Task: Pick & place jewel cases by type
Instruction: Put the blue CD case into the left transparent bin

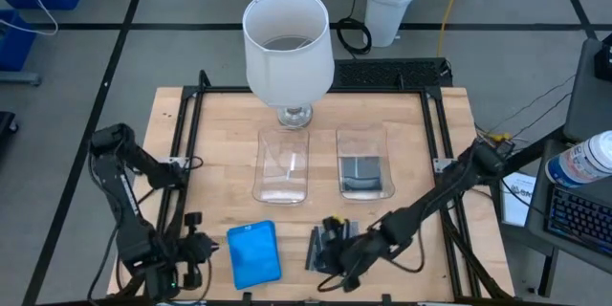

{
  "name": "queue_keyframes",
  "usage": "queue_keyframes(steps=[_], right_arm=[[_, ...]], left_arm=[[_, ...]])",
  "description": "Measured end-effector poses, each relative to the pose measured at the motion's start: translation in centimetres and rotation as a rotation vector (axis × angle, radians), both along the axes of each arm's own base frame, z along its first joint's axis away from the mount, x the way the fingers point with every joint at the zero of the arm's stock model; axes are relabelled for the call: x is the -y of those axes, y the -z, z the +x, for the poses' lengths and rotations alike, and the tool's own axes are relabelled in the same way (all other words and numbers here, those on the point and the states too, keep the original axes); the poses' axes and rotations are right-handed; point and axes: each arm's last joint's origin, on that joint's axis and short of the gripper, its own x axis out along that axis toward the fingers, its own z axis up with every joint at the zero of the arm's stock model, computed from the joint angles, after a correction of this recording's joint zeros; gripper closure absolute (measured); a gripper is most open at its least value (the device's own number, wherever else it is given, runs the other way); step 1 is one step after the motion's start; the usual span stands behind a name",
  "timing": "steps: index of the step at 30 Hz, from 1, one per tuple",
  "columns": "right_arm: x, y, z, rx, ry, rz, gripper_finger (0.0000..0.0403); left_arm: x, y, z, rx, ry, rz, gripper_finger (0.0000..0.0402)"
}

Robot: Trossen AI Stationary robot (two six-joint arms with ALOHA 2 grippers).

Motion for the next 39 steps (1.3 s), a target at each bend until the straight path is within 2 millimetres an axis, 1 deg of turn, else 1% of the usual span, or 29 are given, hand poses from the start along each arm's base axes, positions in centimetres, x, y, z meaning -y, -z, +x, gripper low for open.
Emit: queue_keyframes(steps=[3, 7, 9, 12, 14, 16, 20, 23, 28, 31, 35, 39], right_arm=[[-0.2, 1.2, 1.4, 0.056, -0.003, 0.011, 0.0402], [0.3, 2.1, 3.6, 0.157, 0.031, 0.064, 0.0402], [0.8, 2.7, 4.6, 0.189, 0.054, 0.087, 0.0402], [1.5, 4.1, 5.4, 0.141, 0.074, 0.12, 0.0402], [2.0, 4.9, 5.8, 0.095, 0.076, 0.167, 0.0402], [2.2, 5.3, 6.1, 0.073, 0.063, 0.217, 0.0402], [2.4, 5.7, 6.7, 0.089, 0.053, 0.28, 0.0402], [2.8, 6.1, 6.7, 0.064, 0.089, 0.241, 0.0402], [3.4, 7.4, 6.7, 0.03, 0.198, 0.18, 0.0402], [3.3, 7.4, 6.5, 0.032, 0.201, 0.187, 0.0402], [3.3, 8.3, 5.9, 0.032, 0.197, 0.194, 0.0402], [3.5, 8.8, 5.5, 0.041, 0.207, 0.212, 0.0403]], left_arm=[[0.5, 2.4, -0.9, 0.044, 0.012, -0.077, 0.0366], [-0.1, 5.2, -1.2, 0.056, 0.026, -0.1, 0.0366], [-0.6, 6.1, -1.2, 0.052, 0.021, -0.093, 0.0366], [-1.2, 6.9, -1.1, 0.021, 0.011, -0.082, 0.0366], [-1.4, 7.1, -1.0, -0.005, 0.015, -0.083, 0.0366], [-1.3, 7.2, -1.0, -0.024, 0.035, -0.079, 0.0366], [-1.2, 7.1, -1.0, -0.025, 0.065, -0.069, 0.0366], [-1.4, 7.1, -0.7, -0.025, 0.055, -0.065, 0.0366], [-1.8, 7.2, 0.1, -0.047, 0.022, -0.077, 0.0366], [-1.9, 7.2, 0.4, -0.075, 0.011, -0.095, 0.0366], [-2.1, 7.2, 0.7, -0.094, 0.006, -0.104, 0.0366], [-2.3, 7.3, 1.1, -0.106, 0.007, -0.103, 0.0366]])
